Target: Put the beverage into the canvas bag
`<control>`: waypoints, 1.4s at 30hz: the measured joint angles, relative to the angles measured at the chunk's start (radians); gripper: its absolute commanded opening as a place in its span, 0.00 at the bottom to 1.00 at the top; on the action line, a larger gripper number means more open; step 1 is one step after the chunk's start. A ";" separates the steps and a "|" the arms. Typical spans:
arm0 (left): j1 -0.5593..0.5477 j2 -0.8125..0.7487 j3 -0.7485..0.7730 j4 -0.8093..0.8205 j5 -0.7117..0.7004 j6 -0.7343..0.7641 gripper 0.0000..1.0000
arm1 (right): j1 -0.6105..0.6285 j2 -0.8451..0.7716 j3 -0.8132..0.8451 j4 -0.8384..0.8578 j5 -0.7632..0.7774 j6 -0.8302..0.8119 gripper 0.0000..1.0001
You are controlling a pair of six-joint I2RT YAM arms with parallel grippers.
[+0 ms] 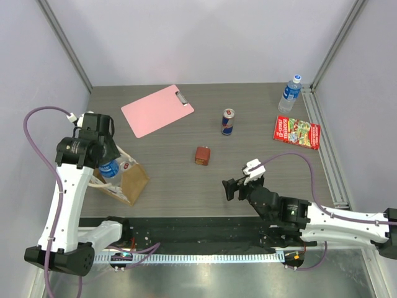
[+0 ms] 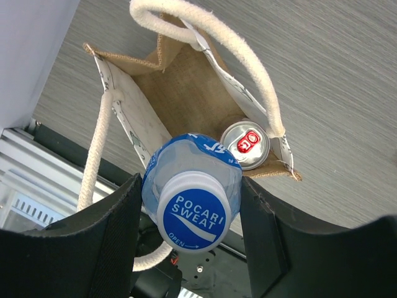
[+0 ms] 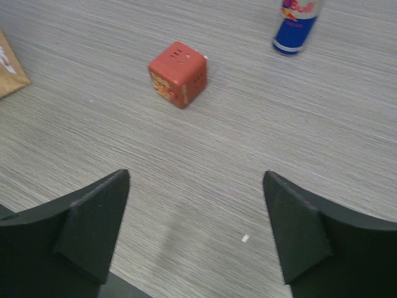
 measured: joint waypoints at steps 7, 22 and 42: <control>0.031 0.000 -0.019 0.002 0.021 -0.011 0.00 | -0.003 0.322 0.056 0.229 -0.180 0.057 0.47; 0.067 0.028 -0.105 0.042 0.085 -0.037 0.00 | -0.003 1.276 0.571 0.639 -0.612 0.293 0.09; 0.067 -0.069 -0.362 0.168 0.111 -0.154 0.48 | -0.003 1.496 0.728 0.724 -0.627 0.354 0.09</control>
